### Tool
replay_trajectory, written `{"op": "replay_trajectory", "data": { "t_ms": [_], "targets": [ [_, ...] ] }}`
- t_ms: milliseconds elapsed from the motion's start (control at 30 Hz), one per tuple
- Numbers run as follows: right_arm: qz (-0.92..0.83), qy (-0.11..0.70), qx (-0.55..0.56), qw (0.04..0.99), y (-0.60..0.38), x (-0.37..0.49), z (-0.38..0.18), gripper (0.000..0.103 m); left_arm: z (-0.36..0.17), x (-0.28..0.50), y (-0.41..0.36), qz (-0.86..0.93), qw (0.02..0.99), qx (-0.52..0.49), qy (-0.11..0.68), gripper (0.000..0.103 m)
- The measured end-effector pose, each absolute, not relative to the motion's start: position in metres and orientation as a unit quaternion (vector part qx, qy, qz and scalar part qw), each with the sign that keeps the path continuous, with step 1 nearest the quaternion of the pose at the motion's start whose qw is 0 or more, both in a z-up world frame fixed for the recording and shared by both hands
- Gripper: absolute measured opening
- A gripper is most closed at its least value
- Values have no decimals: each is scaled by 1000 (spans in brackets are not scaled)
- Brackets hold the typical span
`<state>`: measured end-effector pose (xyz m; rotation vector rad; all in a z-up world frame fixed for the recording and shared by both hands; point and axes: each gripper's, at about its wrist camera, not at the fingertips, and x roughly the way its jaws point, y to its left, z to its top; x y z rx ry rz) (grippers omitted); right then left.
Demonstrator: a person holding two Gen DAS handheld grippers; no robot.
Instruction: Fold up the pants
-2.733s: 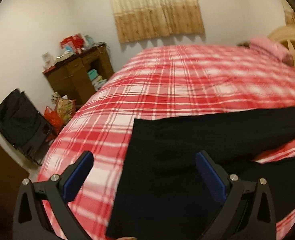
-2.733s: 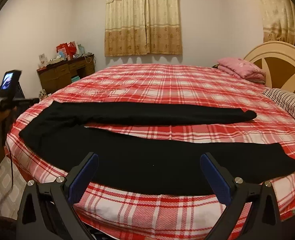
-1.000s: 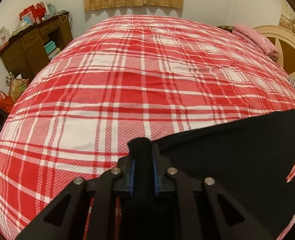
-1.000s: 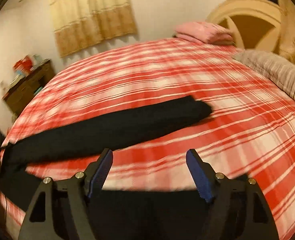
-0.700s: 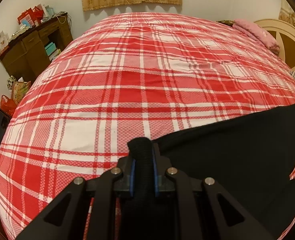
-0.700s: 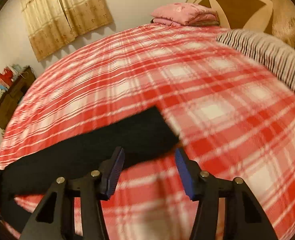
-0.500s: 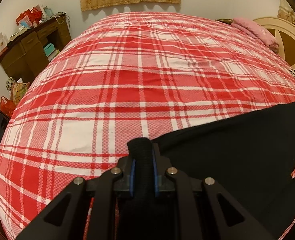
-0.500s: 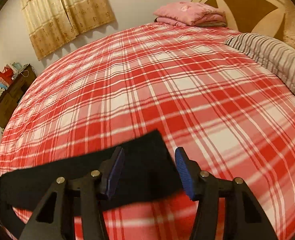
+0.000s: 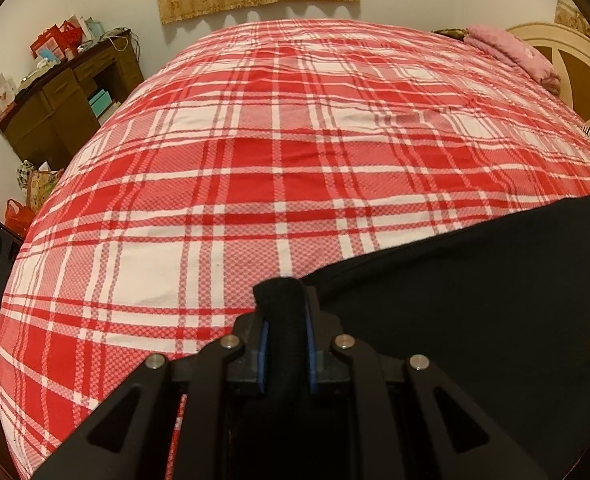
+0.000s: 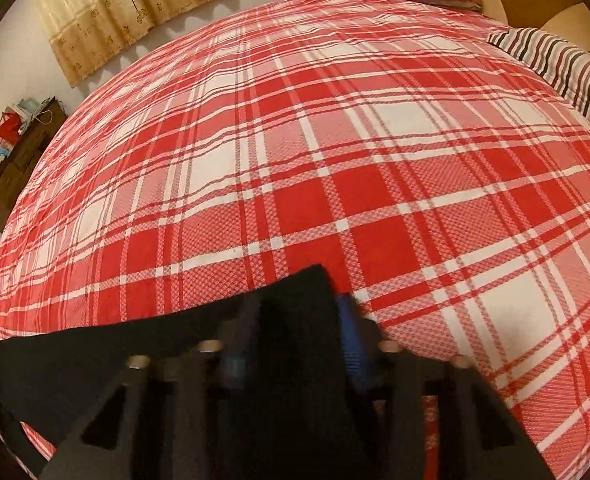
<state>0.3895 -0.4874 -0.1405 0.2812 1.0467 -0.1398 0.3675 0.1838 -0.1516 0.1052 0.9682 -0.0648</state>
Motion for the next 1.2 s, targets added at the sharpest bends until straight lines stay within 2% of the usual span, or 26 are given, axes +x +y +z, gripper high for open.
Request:
{"op": "replay_trajectory", "data": {
  "t_ms": [33, 200, 467, 667, 900, 1000, 1200],
  "targets": [
    [-70, 497, 135, 854, -488, 389, -141, 21, -152, 368, 183, -30, 883, 53, 465, 15],
    [-62, 489, 121, 861, -481, 383, -134, 10, -149, 365, 180, -29, 884, 64, 462, 15],
    [-25, 441, 65, 895, -440, 356, -89, 8, -133, 354, 191, -46, 898, 29, 437, 13],
    [-11, 384, 44, 922, -417, 320, -44, 8, -102, 332, 202, -71, 921, -8, 384, 14],
    [-2, 274, 96, 957, -438, 230, 12, 3, -75, 296, 217, -106, 936, -58, 332, 14],
    [-7, 255, 120, 959, -454, 205, 16, 0, -76, 281, 223, -119, 938, -75, 318, 14],
    [-4, 339, 130, 932, -465, 203, -18, 1, -96, 282, 223, -130, 932, -82, 329, 14]
  ]
}}
